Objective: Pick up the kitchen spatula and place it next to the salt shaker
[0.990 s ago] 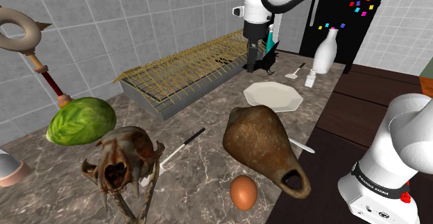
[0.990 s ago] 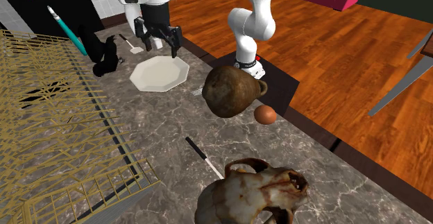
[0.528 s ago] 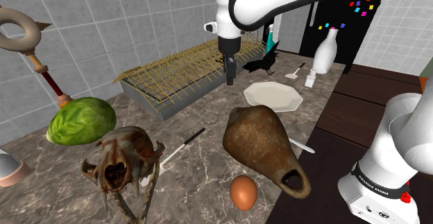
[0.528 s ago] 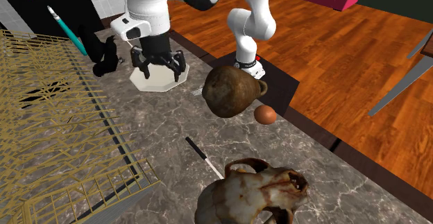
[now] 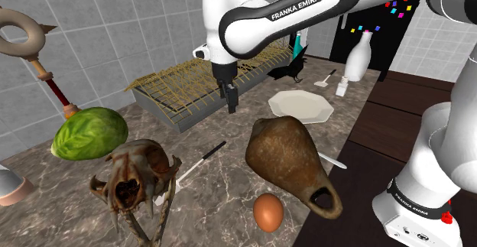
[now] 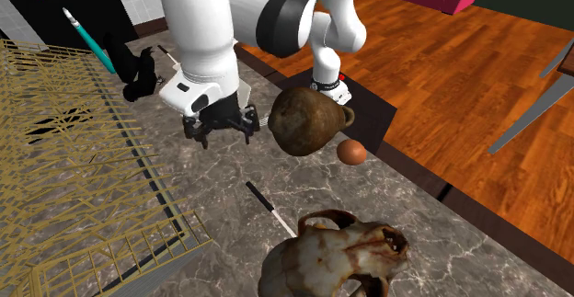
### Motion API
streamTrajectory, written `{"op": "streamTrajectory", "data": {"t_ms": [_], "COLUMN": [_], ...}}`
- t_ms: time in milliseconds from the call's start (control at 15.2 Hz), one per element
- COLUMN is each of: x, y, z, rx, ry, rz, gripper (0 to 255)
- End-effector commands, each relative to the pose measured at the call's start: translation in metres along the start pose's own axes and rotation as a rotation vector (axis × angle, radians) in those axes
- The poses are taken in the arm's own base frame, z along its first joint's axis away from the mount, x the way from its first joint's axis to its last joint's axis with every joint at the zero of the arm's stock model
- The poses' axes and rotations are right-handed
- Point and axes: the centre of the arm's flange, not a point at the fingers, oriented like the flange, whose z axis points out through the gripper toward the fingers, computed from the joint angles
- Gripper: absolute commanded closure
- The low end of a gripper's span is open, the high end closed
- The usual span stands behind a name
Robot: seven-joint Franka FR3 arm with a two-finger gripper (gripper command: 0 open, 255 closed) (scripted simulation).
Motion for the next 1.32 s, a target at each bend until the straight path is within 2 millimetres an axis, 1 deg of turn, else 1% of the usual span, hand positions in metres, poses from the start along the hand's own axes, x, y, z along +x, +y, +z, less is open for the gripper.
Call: {"op": "streamTrajectory", "data": {"t_ms": [0,396,858,924,1254], "x": [0.024,0.09,0.157,0.161,0.16], "y": [-0.008,-0.041,-0.096,-0.101,-0.102], "z": [0.01,0.04,0.076,0.079,0.105], "rx": [0.005,0.019,0.036,0.037,0.037], "ry": [-0.004,-0.016,-0.03,-0.031,-0.031], "rz": [-0.068,-0.267,-0.5,-0.518,-0.518], "gripper": [0,0,0,0,0]}}
